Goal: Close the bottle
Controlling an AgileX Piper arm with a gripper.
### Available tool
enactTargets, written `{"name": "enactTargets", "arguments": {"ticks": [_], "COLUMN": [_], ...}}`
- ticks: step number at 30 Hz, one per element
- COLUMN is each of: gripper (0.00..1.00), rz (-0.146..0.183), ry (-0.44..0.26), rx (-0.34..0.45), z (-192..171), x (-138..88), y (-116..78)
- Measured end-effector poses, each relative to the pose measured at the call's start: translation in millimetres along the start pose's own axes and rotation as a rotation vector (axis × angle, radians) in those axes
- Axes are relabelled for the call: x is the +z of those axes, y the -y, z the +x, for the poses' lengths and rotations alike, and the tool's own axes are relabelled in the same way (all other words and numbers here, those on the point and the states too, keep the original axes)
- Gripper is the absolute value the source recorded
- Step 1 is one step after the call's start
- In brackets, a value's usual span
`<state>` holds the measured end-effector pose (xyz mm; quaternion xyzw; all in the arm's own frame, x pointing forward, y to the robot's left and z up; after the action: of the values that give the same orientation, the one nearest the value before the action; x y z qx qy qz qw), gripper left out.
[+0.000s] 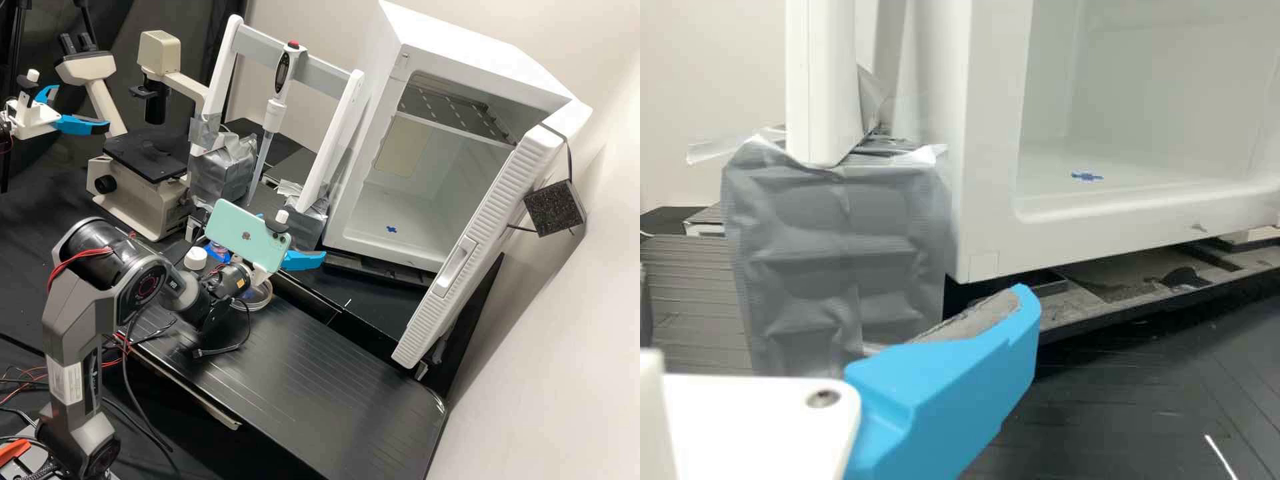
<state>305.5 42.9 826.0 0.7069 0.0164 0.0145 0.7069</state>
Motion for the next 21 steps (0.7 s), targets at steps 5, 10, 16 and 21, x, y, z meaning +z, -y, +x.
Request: {"name": "enactTargets", "arguments": {"ticks": [5,10,16,21], "gripper": [1.0,1.0,1.0,1.0], "rz": [0.0,0.002,0.021,0.031], "ry": [0.0,-0.001,-0.048,-0.193], "rx": [0.0,0.0,0.015,0.065], "z": [0,-3,-31,-73], "x": [0,1,1,-10], "y": [0.0,-0.1,-8.8,-14.4]}}
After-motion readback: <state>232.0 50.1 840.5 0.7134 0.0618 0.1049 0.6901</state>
